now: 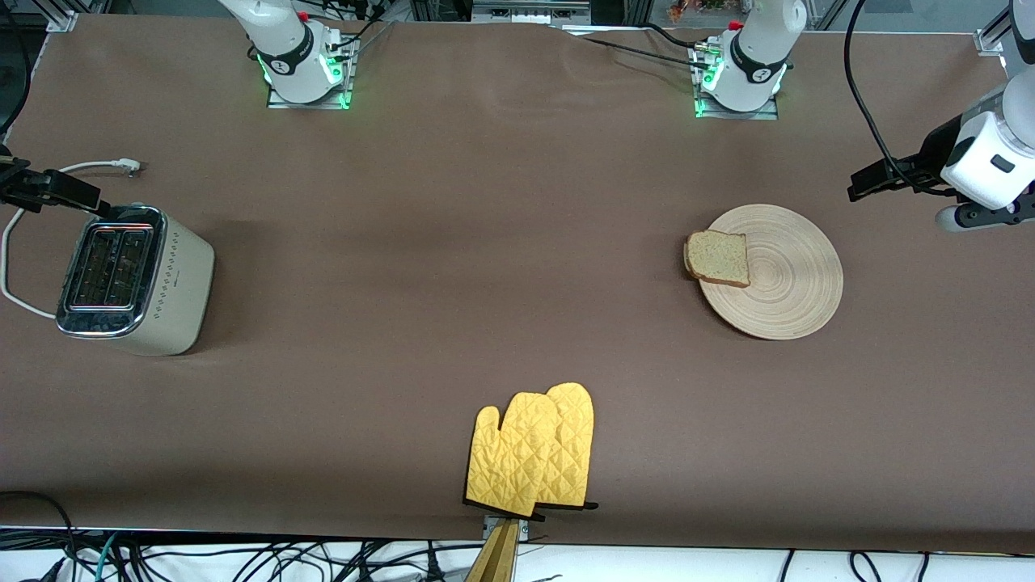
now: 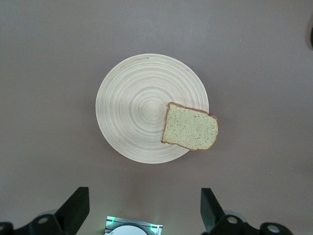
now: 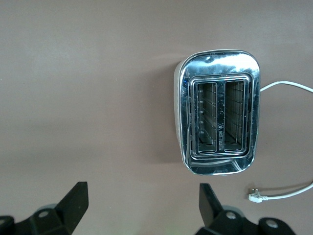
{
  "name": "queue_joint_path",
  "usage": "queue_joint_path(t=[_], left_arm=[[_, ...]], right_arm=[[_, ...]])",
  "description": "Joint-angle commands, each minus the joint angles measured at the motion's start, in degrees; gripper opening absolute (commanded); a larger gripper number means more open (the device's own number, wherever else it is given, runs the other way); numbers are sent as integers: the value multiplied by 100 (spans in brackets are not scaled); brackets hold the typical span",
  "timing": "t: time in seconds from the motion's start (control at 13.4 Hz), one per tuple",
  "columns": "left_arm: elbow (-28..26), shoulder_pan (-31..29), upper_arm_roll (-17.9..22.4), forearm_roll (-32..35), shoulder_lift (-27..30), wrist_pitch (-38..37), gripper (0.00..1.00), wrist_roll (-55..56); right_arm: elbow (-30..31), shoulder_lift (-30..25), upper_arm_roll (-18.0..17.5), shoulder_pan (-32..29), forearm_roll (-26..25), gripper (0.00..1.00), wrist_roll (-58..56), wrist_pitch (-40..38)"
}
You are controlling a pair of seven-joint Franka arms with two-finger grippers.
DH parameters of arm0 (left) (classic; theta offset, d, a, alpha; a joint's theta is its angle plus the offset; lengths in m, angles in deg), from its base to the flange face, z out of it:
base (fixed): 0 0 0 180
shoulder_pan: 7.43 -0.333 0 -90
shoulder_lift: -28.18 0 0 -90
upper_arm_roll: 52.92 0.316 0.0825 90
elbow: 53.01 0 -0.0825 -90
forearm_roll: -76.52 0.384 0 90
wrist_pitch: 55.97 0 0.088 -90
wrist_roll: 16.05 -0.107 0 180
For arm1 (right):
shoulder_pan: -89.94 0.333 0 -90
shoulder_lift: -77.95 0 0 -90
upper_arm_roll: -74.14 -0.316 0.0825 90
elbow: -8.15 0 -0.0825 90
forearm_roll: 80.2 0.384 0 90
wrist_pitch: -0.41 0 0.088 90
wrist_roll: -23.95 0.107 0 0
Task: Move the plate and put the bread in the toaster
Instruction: 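Move the left gripper down to the wooden plate's rim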
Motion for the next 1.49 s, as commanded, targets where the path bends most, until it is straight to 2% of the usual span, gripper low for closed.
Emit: queue_joint_path(t=[0.0, 0.22, 0.3, 0.6, 0.89, 1.12, 1.41], left_arm=[[1, -241, 100, 86, -101, -4, 100, -973], [28, -583, 635, -387, -434, 49, 100, -2039], [37, -741, 698, -458, -566, 58, 100, -2503], [54, -1559, 716, -1327, -1347, 163, 100, -3964], [98, -2359, 716, -2136, -2498, 172, 100, -5300], [89, -2719, 672, -2374, -3088, 408, 100, -5820], [98, -2817, 655, -2830, -3818, 427, 100, -6278]], right_arm=[[-158, 81, -31, -108, 99, 100, -50, -39], [-158, 98, -31, -99, 90, 100, -50, -39], [-158, 98, -31, -108, 99, 100, -50, -48], [-158, 98, -31, -99, 90, 100, -50, -39], [-158, 107, -31, -108, 99, 100, -50, -39], [-176, 107, -31, -108, 99, 100, -50, -30], [-185, 125, -31, -108, 99, 100, -50, -30]])
